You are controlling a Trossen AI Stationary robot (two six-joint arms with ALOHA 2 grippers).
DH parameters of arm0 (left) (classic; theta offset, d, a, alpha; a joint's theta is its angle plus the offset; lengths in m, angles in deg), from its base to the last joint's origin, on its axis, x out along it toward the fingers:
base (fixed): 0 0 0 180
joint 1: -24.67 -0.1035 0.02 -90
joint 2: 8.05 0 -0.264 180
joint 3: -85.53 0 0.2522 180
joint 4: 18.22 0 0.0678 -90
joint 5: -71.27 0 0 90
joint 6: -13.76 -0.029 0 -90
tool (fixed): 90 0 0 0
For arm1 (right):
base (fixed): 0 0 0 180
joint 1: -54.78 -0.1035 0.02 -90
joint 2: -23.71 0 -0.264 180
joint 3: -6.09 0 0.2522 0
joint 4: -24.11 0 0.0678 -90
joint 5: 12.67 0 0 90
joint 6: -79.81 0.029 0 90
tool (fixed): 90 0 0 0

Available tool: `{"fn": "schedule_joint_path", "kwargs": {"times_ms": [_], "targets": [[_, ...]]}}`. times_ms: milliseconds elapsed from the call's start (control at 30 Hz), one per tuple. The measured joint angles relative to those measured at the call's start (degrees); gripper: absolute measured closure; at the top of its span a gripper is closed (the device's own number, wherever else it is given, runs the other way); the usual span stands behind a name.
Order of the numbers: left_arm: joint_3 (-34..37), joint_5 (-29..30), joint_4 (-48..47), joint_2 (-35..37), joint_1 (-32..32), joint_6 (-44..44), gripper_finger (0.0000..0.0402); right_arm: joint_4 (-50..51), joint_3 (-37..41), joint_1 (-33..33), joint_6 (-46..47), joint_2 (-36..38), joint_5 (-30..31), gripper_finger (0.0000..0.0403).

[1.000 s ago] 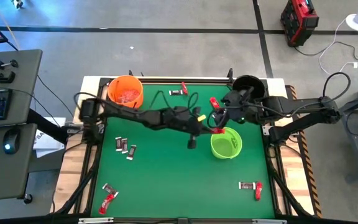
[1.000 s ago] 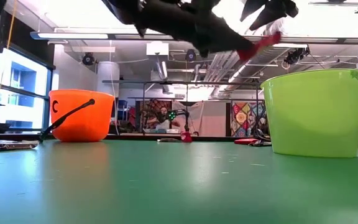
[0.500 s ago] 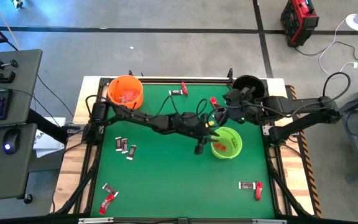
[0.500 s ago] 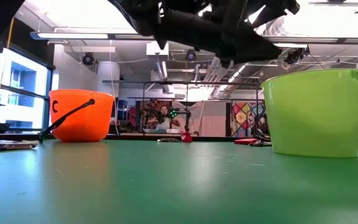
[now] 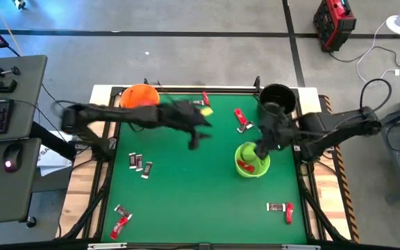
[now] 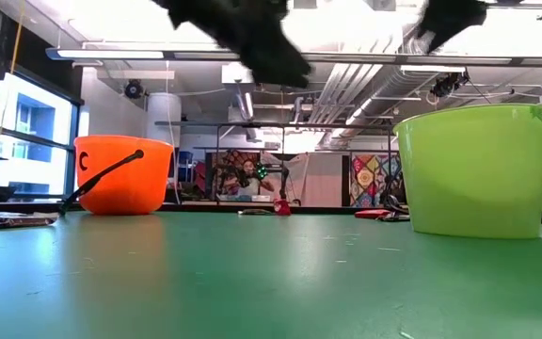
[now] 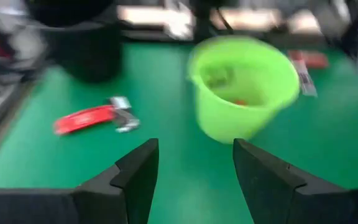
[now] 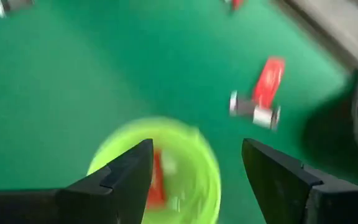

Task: Sort candy by brand, put in halloween buckets
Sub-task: Put the red chocolate bar into the green bucket

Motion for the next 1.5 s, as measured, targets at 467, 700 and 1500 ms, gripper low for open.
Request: {"fn": "schedule_joint_path", "kwargs": {"times_ms": [467, 700, 1500], "targets": [[31.7, 6.2, 22.4, 30.8, -4.7, 24.4, 0.0204, -11.0, 19.9, -26.1, 53.1, -0.3, -48.6, 0.0165], [31.7, 6.4, 26.1, 31.0, -3.9, 23.9, 0.0204, -32.9, 37.8, -27.9, 72.8, -0.3, -52.9, 0.0165], [31.7, 6.3, 28.5, 31.0, -3.9, 27.3, 0.0204, -43.3, 48.5, -28.2, 74.2, -3.1, -57.7, 0.0179]]}}
